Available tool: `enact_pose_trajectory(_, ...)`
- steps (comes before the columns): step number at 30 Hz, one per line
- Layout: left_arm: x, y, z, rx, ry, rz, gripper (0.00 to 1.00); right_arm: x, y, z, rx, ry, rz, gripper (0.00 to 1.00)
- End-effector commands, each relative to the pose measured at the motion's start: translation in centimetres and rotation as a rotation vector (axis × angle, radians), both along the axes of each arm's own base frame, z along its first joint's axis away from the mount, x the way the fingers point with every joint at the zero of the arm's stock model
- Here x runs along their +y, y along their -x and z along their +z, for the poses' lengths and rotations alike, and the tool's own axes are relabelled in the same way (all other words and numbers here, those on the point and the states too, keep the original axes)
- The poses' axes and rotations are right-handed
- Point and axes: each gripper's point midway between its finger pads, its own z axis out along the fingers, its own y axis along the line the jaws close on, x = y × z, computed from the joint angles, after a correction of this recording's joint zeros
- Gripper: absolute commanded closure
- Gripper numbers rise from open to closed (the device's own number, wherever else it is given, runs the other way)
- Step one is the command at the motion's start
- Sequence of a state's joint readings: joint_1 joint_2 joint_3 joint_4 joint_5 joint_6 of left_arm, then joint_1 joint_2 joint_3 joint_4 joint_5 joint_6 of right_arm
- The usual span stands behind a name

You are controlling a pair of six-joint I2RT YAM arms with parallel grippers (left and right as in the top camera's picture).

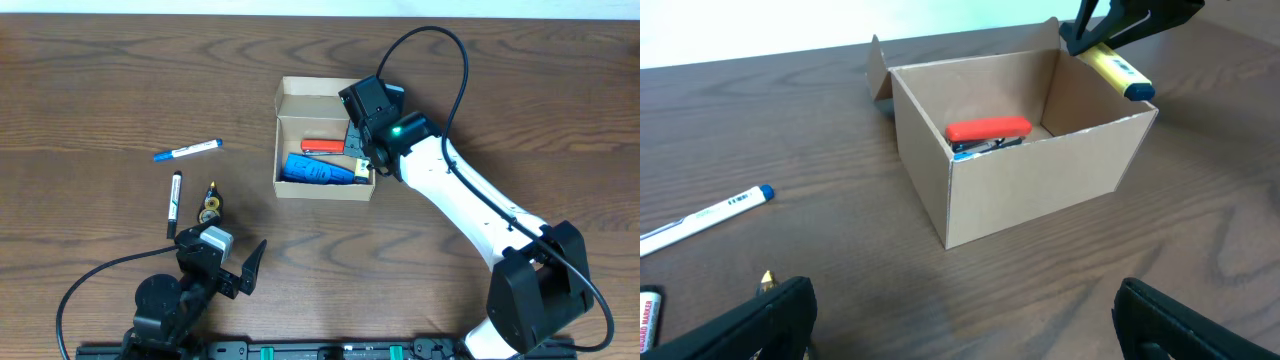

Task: Pack container
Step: 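Carry the yellow highlighter into the box and release it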

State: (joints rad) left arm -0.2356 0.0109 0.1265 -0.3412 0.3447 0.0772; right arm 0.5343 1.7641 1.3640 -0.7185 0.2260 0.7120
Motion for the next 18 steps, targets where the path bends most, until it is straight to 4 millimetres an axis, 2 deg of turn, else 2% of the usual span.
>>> enact_pose_trajectory(1,-0.02,0.05,-0.95,0.026,0.007,-0.001,0.05,-0.43,-0.12,0.15,-0.021,0.037,0.031,0.98)
enact_pose_trajectory(7,-0.02,0.05,-0.96,0.026,0.007,-0.001,0.05,-0.35,-0.27,-0.01,-0.03,0.04,0.044,0.93)
enact_pose_trajectory(13,-0.02,0.05,-0.96,0.026,0.007,-0.001,0.05,-0.11,-0.69,0.24,-0.05,0.03,0.046,0.78)
enact_pose_trajectory(16,-0.02,0.05,-0.95,0.026,0.007,-0.001,0.05,-0.01,-0.86,0.35,-0.058,0.026,0.046,0.64)
enact_pose_trajectory(18,-0.02,0.05,-0.96,0.026,0.007,-0.001,0.05,0.04,-0.93,0.4,-0.062,0.023,0.045,0.6)
